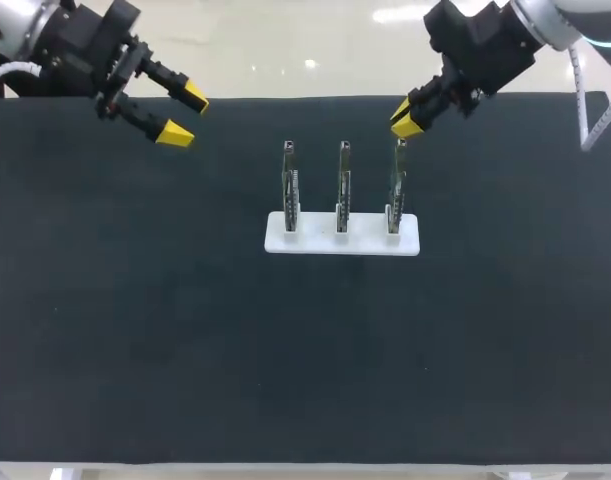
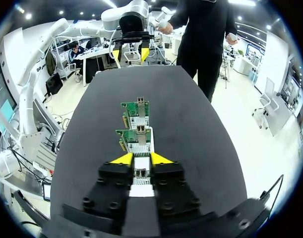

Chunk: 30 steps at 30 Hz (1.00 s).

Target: Pick up the optical module with the left hand, and insert it into the network port with the right hand.

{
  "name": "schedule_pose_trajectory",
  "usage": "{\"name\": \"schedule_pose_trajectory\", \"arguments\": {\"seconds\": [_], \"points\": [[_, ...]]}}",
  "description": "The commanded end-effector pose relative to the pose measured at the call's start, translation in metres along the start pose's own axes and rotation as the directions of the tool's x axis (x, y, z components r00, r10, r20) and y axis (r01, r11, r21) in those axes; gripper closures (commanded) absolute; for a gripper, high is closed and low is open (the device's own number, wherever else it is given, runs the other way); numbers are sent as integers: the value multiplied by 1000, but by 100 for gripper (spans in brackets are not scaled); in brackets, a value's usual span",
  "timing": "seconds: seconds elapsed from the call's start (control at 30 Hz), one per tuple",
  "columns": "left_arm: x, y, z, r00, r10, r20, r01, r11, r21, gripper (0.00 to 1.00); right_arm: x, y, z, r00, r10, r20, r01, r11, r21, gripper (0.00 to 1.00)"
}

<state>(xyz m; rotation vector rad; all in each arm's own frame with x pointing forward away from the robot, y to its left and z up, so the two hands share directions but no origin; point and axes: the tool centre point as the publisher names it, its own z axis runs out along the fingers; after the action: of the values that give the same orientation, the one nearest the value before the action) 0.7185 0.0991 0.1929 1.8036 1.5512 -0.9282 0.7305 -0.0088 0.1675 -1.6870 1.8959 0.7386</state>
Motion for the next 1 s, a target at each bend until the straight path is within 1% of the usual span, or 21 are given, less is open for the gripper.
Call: {"name": "schedule_pose_trajectory", "arguments": {"seconds": [0.03, 0.43, 1.0], "points": [[0, 1, 0, 1000, -1, -3, 1, 1000, 2, 0, 2, 3, 3, 1000, -1, 5, 1, 1000, 11, 100], [0, 1, 0, 1000, -1, -3, 1, 1000, 2, 0, 8, 4, 7, 1000, -2, 7, 2, 1000, 14, 100], [0, 1, 0, 1000, -1, -3, 1, 1000, 2, 0, 18, 3, 15, 999, -12, 31, 12, 1000, 21, 100]]}}
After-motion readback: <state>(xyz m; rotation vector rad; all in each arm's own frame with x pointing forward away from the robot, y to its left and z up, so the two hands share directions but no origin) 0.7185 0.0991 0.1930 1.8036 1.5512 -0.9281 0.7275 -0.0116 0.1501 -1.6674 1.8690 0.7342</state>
